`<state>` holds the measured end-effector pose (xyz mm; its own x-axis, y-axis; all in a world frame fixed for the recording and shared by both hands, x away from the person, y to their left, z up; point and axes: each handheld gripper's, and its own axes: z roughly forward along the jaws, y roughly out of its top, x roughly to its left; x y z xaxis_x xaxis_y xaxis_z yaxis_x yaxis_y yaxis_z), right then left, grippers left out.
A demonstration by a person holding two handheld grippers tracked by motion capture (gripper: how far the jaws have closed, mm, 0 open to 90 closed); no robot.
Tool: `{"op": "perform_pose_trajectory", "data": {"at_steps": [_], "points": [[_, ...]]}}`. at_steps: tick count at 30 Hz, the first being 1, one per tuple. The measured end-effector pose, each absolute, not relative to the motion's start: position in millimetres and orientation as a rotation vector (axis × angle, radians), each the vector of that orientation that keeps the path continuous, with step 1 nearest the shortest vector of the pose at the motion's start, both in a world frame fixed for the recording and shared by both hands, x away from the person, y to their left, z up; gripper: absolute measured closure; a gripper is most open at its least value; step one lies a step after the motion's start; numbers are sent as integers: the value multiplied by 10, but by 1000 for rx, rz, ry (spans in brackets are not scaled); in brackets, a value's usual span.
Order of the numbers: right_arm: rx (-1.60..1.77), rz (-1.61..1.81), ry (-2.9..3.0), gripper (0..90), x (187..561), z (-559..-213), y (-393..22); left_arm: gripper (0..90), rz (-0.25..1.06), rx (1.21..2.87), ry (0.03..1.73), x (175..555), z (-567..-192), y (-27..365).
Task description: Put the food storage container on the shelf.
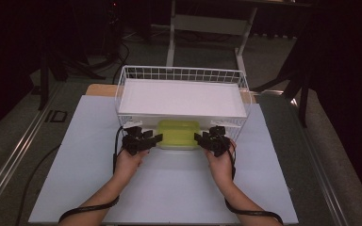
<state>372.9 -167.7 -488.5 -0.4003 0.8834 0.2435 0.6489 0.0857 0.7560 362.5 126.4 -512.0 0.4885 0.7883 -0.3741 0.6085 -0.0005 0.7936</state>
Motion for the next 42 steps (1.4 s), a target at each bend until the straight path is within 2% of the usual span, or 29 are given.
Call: {"op": "perform_pose_trajectory", "data": {"at_steps": [7, 9, 10, 14, 21, 24, 32, 37, 42], "points": [[1481, 1243, 2108, 588, 3543, -4755, -1669, 265, 195, 1694, 1068, 3464, -5013, 1365], [1460, 1254, 2114, 587, 3481, -4717, -1654, 165, 203, 1703, 1029, 3391, -5008, 1376], [1449, 1264, 2126, 596, 3447, -4698, -1647, 150, 204, 1705, 1031, 3357, -5007, 1380], [1406, 1285, 2186, 622, 3338, -4667, -1595, 150, 204, 1709, 1012, 3217, -4993, 1414], [1355, 1269, 2295, 836, 3163, -4741, -1445, 150, 218, 1732, 986, 2964, -4934, 1553], [1358, 1249, 2332, 898, 3145, -4826, -1387, 148, 240, 1738, 975, 2849, -4911, 1611], [1369, 1194, 2360, 900, 3201, -5050, -1261, 128, 253, 1709, 966, 2568, -5008, 1735], [1380, 1163, 2357, 900, 3281, -5126, -1192, 25, 210, 1678, 981, 2509, -5116, 1750], [1392, 1160, 2338, 900, 3378, -5167, -1144, 24, 297, 1689, 991, 2474, -5117, 1760]]}}
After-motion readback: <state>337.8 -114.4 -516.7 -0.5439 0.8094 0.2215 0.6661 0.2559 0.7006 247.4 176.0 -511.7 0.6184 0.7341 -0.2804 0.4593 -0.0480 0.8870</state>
